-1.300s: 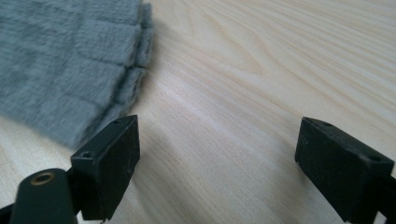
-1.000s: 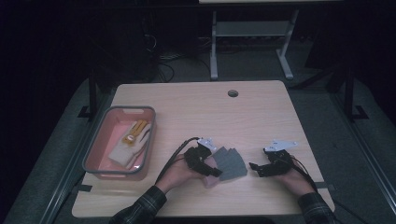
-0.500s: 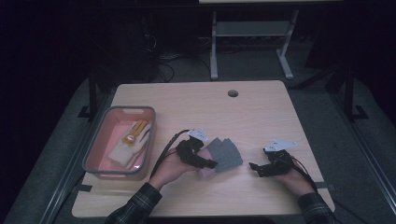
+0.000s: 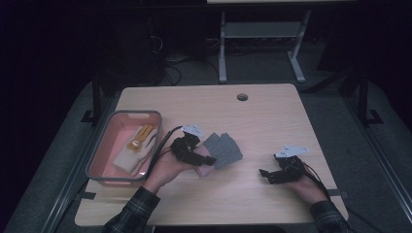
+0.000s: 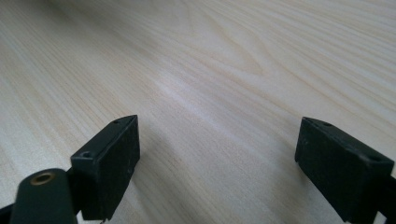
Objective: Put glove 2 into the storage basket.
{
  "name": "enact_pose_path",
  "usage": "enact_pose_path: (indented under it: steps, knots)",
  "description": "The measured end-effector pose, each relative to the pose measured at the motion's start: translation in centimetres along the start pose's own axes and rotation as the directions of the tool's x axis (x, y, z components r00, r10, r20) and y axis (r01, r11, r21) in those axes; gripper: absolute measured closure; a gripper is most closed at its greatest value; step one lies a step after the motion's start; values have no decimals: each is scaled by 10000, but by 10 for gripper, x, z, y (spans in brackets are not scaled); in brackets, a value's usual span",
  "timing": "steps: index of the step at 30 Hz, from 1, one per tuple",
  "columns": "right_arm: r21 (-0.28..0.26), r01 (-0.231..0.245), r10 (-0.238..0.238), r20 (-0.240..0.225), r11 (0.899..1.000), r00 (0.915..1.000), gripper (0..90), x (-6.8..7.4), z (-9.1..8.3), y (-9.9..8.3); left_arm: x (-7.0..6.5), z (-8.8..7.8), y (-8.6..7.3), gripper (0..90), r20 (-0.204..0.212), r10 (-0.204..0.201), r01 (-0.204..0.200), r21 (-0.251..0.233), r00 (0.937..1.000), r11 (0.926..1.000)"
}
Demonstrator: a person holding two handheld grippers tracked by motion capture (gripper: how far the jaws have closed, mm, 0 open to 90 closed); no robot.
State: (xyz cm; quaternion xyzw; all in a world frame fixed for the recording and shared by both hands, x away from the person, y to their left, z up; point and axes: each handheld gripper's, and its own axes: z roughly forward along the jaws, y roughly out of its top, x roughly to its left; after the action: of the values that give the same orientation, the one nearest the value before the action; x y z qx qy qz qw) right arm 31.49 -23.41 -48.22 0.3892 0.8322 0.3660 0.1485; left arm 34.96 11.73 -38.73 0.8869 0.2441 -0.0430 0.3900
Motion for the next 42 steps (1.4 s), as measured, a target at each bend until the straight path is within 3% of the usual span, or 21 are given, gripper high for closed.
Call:
enact_pose_path:
  steps: [10,20,30,31,32,37,42]
  knots:
    - [-14,23,-23,-6,10000,10000,136,0,0,0,14,-43,-5,637,-597,-451,402,-804,9972,9960]
    - [-15,26,-26,-8,10000,10000,136,0,0,0,31,-79,-19,636,-1193,-1113,964,-1241,9866,9876]
    - [-5,6,-6,-8,10000,10000,136,0,0,0,46,-115,-40,636,-1923,-1745,1431,-1669,9657,9755]
    - [-5,6,-6,-8,10000,10000,136,0,0,0,46,-115,-40,636,-1923,-1745,1431,-1669,9657,9755]
    - [-3,3,-3,-11,10000,10000,136,0,0,0,49,-121,-45,636,-2041,-1868,1529,-1709,9610,9734]
    - [-10,6,-6,-11,10000,10000,136,0,0,0,56,-135,-56,636,-2251,-2221,1798,-1938,9487,9644]
    - [-3,4,-4,-4,10000,10000,136,0,0,0,65,-150,-72,636,-2608,-2706,2174,-2155,9267,9520]
